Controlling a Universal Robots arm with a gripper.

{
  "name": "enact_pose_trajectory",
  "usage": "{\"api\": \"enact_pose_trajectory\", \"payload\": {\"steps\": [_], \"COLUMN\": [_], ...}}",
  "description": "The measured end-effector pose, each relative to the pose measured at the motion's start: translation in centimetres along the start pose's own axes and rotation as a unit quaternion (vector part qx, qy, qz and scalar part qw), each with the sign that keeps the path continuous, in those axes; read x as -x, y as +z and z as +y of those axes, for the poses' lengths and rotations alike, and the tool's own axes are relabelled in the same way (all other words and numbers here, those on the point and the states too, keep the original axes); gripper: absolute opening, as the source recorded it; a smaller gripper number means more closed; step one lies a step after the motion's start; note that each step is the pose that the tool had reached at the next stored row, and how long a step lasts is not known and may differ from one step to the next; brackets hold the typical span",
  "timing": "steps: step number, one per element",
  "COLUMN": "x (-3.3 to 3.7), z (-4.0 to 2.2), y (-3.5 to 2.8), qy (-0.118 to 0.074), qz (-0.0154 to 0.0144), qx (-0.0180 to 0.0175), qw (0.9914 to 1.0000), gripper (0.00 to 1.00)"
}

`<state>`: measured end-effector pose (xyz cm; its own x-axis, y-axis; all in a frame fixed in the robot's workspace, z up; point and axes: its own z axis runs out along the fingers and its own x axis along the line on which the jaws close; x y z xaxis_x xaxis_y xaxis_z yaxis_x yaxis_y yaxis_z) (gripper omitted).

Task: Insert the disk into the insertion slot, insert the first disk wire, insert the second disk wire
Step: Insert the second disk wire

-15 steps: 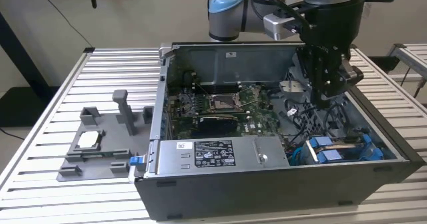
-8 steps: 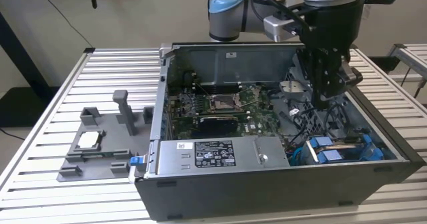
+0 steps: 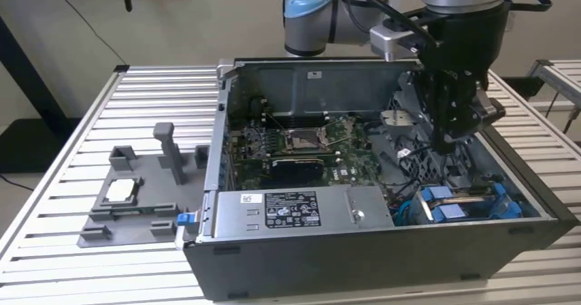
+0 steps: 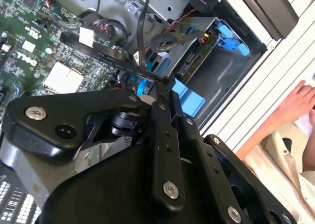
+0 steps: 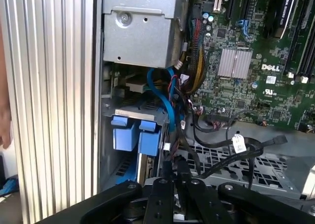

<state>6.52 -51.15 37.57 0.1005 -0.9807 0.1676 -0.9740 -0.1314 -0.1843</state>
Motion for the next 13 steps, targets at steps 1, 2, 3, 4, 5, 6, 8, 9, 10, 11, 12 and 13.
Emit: {"api": "enact_pose_trajectory", "payload": {"steps": [1,2,3,4,5,6,8,9,10,11,12,13], "x": [-0.24,-0.48,-0.72,-0.98,-1.2,-1.44,-1.93,-2.15,-2.4,-2.61,-2.83,-3.05], "z": [-0.19,-0.39,-0.58,-0.78,-0.95,-1.14,-1.51,-1.69,-1.88,-2.05,-2.24,-2.46], "y": [0.1,0.19,0.29,0.39,0.48,0.56,0.75,0.83,0.92,1.0,1.09,1.18], "qy": [0.0,-0.001,-0.001,-0.001,-0.001,-0.002,-0.002,-0.002,-0.003,-0.003,-0.003,-0.004], "qz": [-0.0003,-0.0005,-0.0009,-0.0011,-0.0013,-0.0015,-0.0021,-0.0023,-0.0025,-0.0027,-0.0029,-0.0032], "qx": [0.0021,0.0043,0.0063,0.0083,0.0099,0.0117,0.0152,0.0169,0.0187,0.0202,0.0219,0.024], "qw": [1.0,0.99999,0.99998,0.99996,0.99995,0.99993,0.99988,0.99985,0.99982,0.99979,0.99975,0.9997], "gripper": [0.16,0.16,0.16,0.16,0.16,0.16,0.16,0.16,0.16,0.16,0.16,0.16]}}
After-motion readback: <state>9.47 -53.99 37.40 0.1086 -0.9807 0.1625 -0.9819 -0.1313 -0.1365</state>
